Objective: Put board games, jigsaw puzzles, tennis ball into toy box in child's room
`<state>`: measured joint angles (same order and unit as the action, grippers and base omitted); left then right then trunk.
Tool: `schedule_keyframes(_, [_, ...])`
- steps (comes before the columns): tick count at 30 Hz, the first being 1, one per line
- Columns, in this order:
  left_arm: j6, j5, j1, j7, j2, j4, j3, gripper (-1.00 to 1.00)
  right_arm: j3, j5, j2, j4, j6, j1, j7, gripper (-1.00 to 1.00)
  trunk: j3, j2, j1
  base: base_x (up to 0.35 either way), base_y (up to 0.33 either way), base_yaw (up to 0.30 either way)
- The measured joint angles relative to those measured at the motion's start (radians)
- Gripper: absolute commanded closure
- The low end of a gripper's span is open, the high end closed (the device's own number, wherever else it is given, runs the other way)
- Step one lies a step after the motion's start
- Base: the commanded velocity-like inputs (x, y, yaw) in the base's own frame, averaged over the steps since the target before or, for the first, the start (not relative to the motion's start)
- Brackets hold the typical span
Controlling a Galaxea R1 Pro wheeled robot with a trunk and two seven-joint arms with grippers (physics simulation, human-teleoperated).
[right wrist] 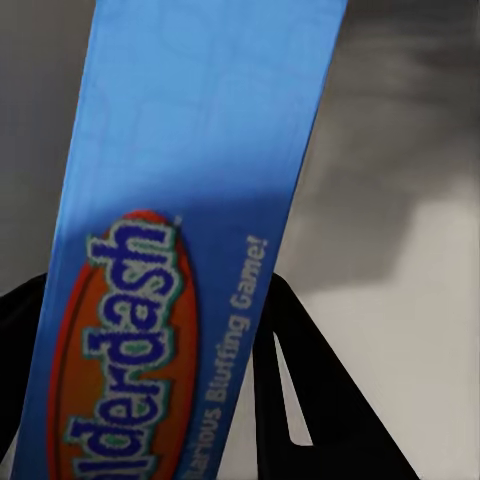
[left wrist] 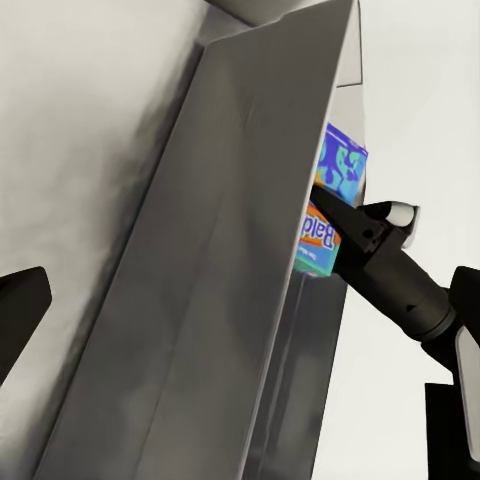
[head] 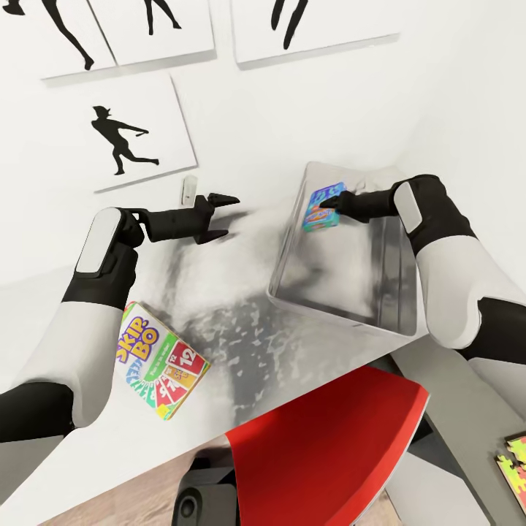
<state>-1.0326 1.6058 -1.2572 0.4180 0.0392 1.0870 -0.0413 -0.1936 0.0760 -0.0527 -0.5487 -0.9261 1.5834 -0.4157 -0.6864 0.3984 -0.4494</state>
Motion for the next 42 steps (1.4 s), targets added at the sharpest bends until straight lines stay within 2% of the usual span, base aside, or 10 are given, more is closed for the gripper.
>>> schedule_keyframes(33, [0.000, 0.000, -0.002, 0.000, -0.001, 0.000, 0.001, -1.00, -0.001, 0.001, 0.003, 0.001, 0.000, 0.017, 0.000, 1.00, 0.000, 0.000, 0.000, 0.000, 0.000, 0.000])
schedule_keyframes(42, [-0.001, 0.000, -0.003, 0.000, -0.001, 0.000, 0.001, -1.00, -0.001, 0.000, 0.002, 0.001, 0.001, 0.021, 0.000, 1.00, -0.007, 0.000, 0.000, 0.000, 0.000, 0.000])
